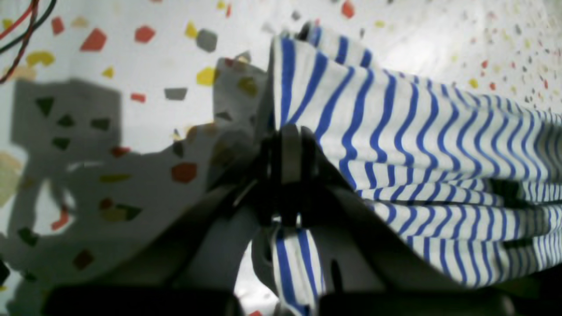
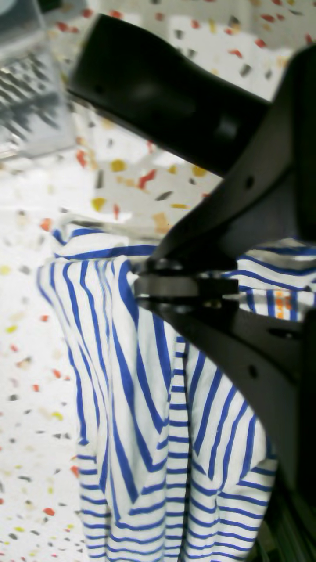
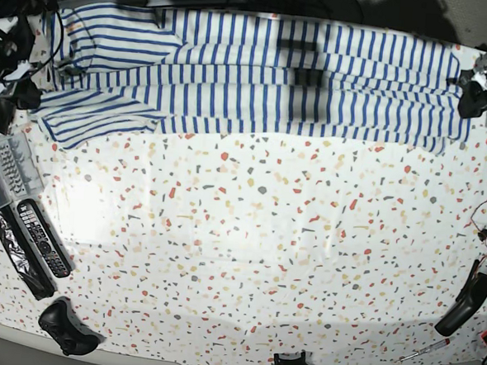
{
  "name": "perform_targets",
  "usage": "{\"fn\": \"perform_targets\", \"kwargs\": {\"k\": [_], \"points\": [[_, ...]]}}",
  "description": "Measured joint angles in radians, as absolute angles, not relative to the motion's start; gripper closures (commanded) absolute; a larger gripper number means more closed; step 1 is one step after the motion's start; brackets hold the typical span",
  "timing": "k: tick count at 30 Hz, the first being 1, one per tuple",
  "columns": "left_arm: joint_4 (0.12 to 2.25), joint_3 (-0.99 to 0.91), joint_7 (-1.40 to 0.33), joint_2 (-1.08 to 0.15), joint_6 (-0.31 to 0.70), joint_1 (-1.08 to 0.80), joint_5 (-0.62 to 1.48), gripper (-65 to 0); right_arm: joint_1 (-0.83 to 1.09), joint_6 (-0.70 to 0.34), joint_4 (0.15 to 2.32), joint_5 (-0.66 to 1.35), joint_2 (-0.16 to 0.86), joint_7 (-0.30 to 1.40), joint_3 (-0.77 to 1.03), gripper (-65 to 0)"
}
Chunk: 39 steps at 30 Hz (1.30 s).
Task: Layout the t-shirt on the table in an organized manner, then fold the t-shirt properly
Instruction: 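Fold the hem half up over the collar half with both grippers, then release the folded edge and raise both grippers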
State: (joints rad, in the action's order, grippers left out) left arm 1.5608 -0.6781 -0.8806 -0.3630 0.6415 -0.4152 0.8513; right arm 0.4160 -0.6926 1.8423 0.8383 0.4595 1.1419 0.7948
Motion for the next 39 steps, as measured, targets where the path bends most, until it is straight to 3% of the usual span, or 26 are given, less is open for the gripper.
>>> {"fn": "perform_targets", "kwargs": {"k": [10,15,16,19,21,29,39], "points": [[1.561,-0.678,-0.880,-0.363,0.641,-0.415,0.811,0.0,0.418,-0.692,1.795,0.705,0.402,1.135,0.795,0.0],[1.561,-0.678,-0.881,-0.363,0.641,-0.415,0.811,0.0,0.418,-0.693,1.754,0.696,0.404,1.104,0.795,-21.7],[1.561,-0.678,-0.881,-0.363,0.641,-0.415,0.811,-5.9,0.418,-0.693,1.754,0.699,0.405,1.105,0.795,-23.7],[1.561,-0.678,-0.881,-0.363,0.641,-0.415,0.811,-21.4,0.416,-0.693,1.754,0.727,0.405,1.105,0.795,-24.1],[1.561,-0.678,-0.880,-0.363,0.641,-0.415,0.811,-25.7,0.415,-0.693,1.754,0.763,0.405,1.104,0.795,-24.1],[1.563,-0.679,-0.889,-0.476,0.641,-0.415,0.948,-26.3,0.415,-0.693,1.754,0.862,0.405,1.105,0.795,-24.1],[1.563,-0.677,-0.972,-0.387,0.675,-0.415,0.980,-26.3,0.415,-0.693,1.754,0.861,0.405,1.105,0.795,-24.1]]}}
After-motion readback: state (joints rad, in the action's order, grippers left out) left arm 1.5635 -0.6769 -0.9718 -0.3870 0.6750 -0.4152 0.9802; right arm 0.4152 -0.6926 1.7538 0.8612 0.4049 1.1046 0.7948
